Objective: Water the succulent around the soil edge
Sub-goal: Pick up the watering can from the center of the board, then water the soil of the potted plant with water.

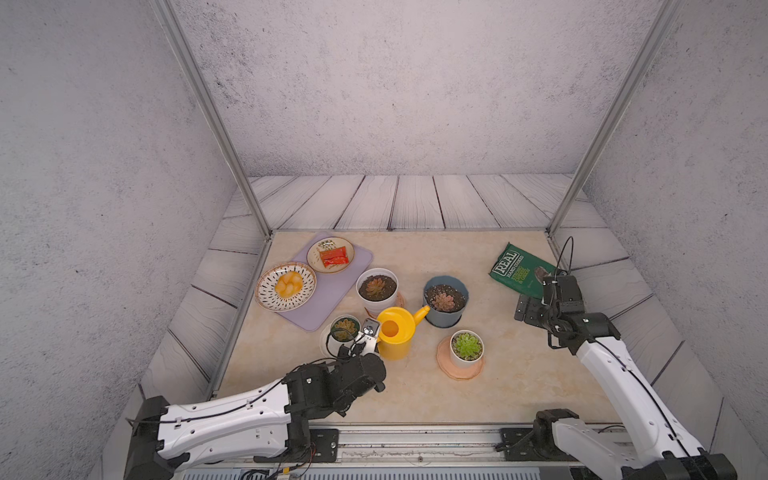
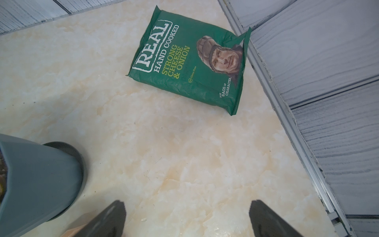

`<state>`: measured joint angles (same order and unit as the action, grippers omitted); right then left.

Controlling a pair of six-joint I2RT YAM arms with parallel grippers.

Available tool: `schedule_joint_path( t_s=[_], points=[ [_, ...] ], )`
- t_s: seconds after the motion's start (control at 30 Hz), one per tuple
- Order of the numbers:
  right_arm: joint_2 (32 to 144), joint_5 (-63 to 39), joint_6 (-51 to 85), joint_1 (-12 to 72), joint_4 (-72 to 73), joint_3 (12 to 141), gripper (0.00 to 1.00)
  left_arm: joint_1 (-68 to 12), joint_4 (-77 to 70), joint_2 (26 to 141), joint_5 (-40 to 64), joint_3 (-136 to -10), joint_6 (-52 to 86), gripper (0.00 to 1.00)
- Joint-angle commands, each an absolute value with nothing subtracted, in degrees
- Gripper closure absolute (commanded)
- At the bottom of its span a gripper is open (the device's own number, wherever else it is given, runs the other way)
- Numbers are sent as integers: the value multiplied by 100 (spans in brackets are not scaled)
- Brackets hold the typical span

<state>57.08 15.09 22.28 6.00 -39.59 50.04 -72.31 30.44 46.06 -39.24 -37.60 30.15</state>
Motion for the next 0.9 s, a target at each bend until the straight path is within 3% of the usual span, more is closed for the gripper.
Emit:
schedule_joint_path(
  t_s=[0.0,0.37,0.7,0.87],
  points=[
    [5639,1508,2215,619,-3973,4996,1,-7160,4039,4246,-4022,-4247,2947,100],
    [5607,1433,2215,623,-3997,5018,1,-6665,6701,3844,-4860,-5648,3362,100],
    [5512,1355,2238,618,-4006,5010,1,-5535,6230,3463,-4379,-5774,1984,100],
    [5480,1340,2234,623,-4005,4992,1,-4387,6025,4021,-3584,-5937,1354,100]
  ],
)
